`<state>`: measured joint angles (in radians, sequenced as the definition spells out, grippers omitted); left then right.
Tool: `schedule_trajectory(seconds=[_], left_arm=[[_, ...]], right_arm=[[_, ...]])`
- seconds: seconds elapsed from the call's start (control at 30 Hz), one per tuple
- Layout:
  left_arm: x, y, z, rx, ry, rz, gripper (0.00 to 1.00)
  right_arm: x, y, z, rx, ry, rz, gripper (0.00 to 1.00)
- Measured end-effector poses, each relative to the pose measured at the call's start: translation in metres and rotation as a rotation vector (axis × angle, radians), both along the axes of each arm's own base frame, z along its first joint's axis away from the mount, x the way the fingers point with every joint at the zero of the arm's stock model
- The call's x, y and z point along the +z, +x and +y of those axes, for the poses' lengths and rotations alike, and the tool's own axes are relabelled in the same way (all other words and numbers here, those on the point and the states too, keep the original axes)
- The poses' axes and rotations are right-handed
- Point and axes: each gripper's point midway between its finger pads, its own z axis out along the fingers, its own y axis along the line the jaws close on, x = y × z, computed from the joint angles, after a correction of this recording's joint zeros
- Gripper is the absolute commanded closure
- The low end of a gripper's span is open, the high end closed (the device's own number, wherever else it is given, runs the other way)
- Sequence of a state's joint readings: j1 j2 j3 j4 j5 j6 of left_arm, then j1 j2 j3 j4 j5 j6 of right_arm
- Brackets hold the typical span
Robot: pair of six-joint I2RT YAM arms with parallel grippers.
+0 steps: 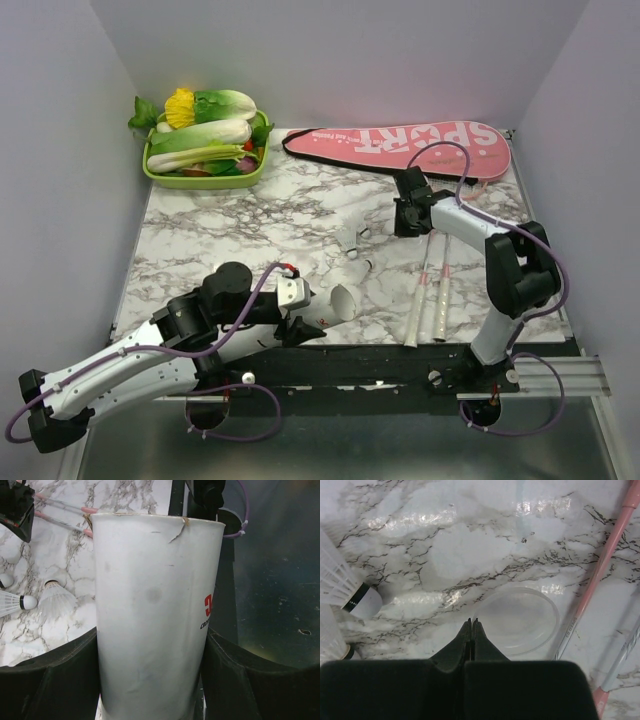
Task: Pack up the badminton gear
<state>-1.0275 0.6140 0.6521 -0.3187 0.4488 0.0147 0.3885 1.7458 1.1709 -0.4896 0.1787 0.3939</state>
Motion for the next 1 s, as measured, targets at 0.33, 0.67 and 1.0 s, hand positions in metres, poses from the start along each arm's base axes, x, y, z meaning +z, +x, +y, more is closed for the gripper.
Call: schedule_trajectory(seconds=[0.33, 0.67, 1.0], left_arm=[[-0.001, 0.001, 0.000, 0.003, 0.002, 0.000, 1.00], [-0.002, 0.001, -0.001, 0.004, 0.007, 0.003, 1.00], [0.004, 0.014, 0.006, 0.090, -0.006, -0.032, 1.00]], right_arm=[[-0.012, 0.013, 0.007, 0.005, 0.028, 0.016, 0.55], [0.009, 0.012, 0.013, 0.025, 0.068, -0.023, 0.41], [0.087, -0.049, 0.086, 0.285, 0.116, -0.183, 0.39]])
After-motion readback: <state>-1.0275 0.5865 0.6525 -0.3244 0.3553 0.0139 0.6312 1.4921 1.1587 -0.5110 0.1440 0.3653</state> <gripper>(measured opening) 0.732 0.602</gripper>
